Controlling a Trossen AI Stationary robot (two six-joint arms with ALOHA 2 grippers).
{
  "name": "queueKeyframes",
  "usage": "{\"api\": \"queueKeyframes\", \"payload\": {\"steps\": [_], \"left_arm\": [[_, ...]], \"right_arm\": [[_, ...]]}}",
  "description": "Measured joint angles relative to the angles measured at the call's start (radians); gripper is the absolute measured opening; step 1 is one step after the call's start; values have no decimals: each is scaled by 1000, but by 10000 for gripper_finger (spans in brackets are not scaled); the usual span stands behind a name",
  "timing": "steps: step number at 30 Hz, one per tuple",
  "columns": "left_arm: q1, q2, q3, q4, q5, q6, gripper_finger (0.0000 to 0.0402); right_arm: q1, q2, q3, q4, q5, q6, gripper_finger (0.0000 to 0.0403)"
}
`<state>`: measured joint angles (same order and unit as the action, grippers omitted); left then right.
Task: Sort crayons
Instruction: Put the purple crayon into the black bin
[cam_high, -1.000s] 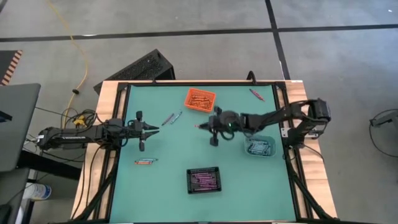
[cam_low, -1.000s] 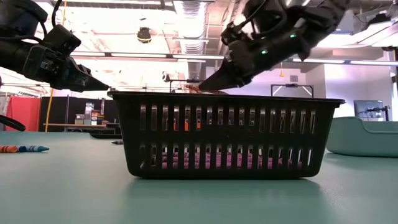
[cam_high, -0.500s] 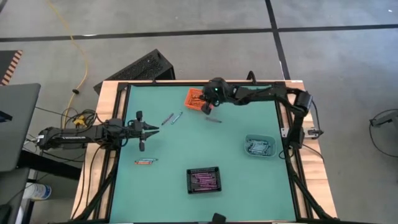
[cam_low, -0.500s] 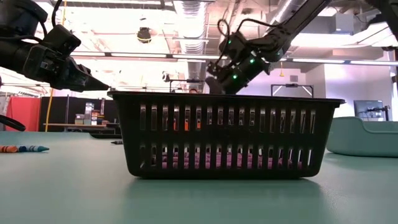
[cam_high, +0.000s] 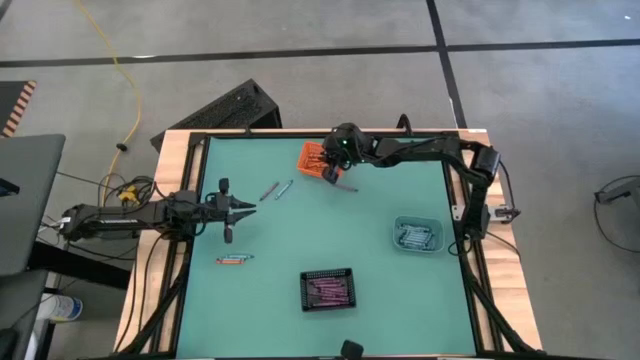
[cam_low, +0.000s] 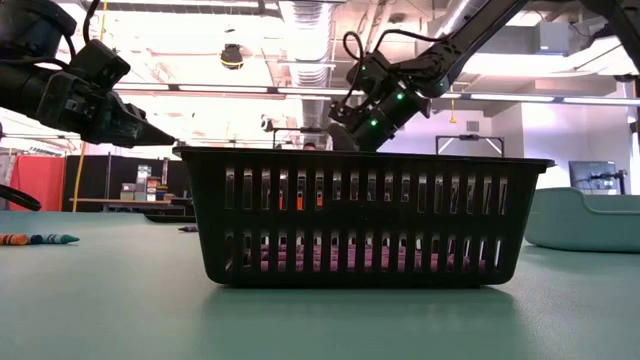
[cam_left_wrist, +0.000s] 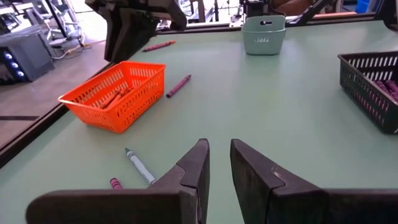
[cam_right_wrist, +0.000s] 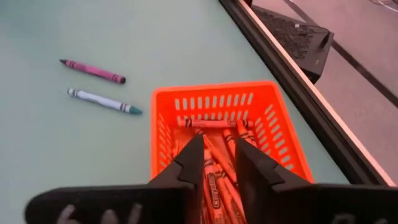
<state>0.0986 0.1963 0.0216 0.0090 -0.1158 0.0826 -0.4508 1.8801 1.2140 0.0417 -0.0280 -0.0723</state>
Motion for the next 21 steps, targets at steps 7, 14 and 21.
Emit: {"api": "queueKeyframes", "payload": {"steps": [7,14,21], "left_arm": [[0,0,0,0,0,0,54],[0,0,0,0,2,0,54],[0,0,0,0,2,0,54]], "right_arm": [[5,-39,0,-104,0,-7,124],[5,-189,-74,-293,-42,-31,132],[-19,-306,-323,-138,-59,-33,128]]}}
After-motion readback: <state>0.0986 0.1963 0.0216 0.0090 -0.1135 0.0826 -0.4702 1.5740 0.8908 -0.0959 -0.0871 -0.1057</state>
